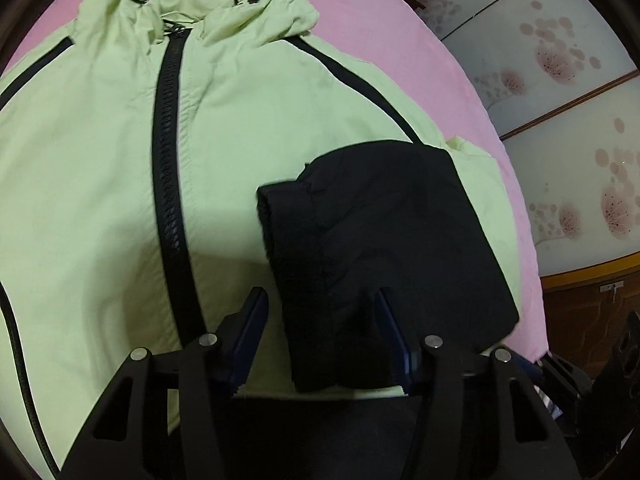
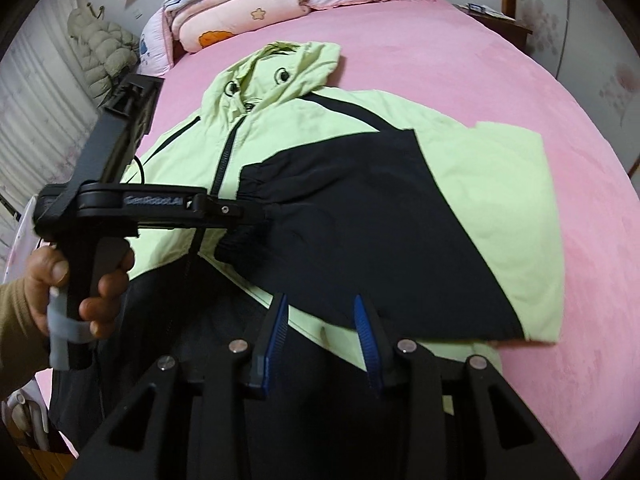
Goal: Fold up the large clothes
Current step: 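Fold the held sleeve across the jacket front with the right gripper, then lay the sleeve cuff on the jacket body and open the right gripper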
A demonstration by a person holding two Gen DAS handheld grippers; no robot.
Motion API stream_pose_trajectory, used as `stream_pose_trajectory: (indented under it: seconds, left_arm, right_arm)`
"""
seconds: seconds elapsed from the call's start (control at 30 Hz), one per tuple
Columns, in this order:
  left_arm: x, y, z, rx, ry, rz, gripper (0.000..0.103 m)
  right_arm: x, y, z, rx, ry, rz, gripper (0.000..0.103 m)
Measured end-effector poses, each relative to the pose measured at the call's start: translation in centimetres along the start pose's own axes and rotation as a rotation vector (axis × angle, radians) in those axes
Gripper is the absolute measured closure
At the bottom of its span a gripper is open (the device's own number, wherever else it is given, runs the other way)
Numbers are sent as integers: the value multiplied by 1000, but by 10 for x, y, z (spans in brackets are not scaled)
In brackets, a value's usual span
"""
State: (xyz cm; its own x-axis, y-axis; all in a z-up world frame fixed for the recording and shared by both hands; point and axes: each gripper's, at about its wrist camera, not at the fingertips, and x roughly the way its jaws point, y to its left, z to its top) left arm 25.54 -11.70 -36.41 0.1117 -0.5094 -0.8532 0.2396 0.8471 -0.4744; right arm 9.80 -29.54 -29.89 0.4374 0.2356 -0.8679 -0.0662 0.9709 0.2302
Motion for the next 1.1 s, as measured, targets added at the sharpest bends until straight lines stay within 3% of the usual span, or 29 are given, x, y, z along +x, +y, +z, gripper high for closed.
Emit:
stream_pose_trajectory:
  seconds: [0.23, 0.27, 0.37, 0.57, 0.63, 0.77, 0.83, 1.0, 1.1]
  left_arm:
    - [21, -12, 24, 14, 0, 55, 51]
    - [21, -14, 28, 17, -4, 73, 72]
    - [22, -28, 35, 26, -17, 155, 80]
    - [-45, -66, 36, 17, -262, 222, 82]
    - [-80, -66, 29, -26, -373, 245, 82]
    - [-124, -44, 14, -91, -493, 341, 82]
    - [-127, -24, 3, -133, -479, 380, 81]
    - [-105, 26, -35, -267, -362, 473, 81]
    - [-92, 46, -56, -323, -316, 496, 81]
  right_arm:
    - [-9, -23, -9, 57, -11, -2, 68]
    - [-11, -26, -10, 62, -12, -7, 68]
    - [-16, -38, -12, 91, -17, -25, 68]
    - [-31, -64, -8, 145, -59, -79, 68]
    - [-35, -72, -5, 149, -74, -100, 68]
    - [-30, -84, 1, 144, -70, -137, 68]
    - [-25, -86, 2, 130, -67, -134, 68]
    - [-7, -82, 1, 74, -34, -168, 53]
    - [-3, -75, -1, 23, -33, -189, 50]
